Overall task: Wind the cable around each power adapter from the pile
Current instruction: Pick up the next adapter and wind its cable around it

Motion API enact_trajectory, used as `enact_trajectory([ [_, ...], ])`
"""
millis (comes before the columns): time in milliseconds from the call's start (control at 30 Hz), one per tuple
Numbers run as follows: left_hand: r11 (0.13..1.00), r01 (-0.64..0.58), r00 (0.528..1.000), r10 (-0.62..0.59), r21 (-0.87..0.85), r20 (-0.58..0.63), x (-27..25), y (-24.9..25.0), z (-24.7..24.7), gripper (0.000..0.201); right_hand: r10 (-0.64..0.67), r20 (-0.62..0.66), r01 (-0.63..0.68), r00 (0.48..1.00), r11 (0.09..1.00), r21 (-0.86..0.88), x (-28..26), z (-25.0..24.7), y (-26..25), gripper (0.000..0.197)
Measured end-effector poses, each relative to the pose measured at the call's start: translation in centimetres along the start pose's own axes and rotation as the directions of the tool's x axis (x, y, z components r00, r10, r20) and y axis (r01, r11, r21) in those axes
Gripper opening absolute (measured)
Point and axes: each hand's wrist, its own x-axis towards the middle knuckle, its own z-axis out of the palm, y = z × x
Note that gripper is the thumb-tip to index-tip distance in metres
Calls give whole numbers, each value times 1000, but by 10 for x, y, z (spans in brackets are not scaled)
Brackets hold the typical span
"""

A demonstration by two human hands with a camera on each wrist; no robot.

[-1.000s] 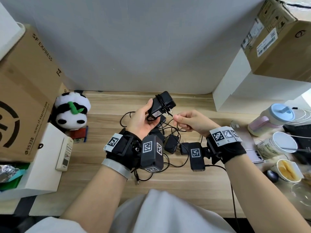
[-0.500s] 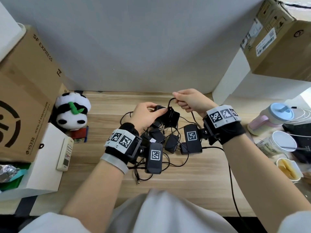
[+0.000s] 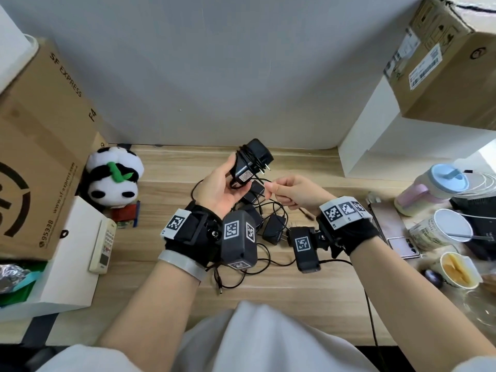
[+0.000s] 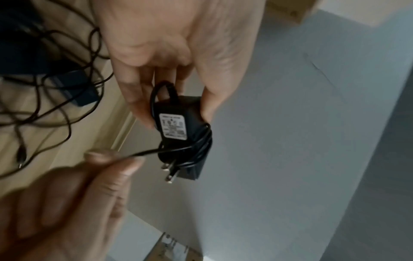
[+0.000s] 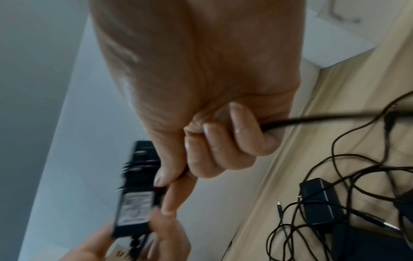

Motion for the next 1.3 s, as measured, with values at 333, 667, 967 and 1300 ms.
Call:
enact_trajectory([
  [333,719,-154,982,37,678,184,-3,-4,-7,23,59,-222,-58,973,998,12,2,-36,-25,28],
  [667,869,-141,986,82,474,143,4,-20,-9,14,-231,-297,134,927,941,-311,-3,4,-36,21],
  [967,982,151,900,-184,111,394,-7,-14,-15,31,-304,-199,236,932,923,-303,-10,6,-21,9],
  [1300,978,151,978,-169,142,124,-1,-17,-4,23,-266,-114,191,957,878,-439,-14,4,-24,9],
])
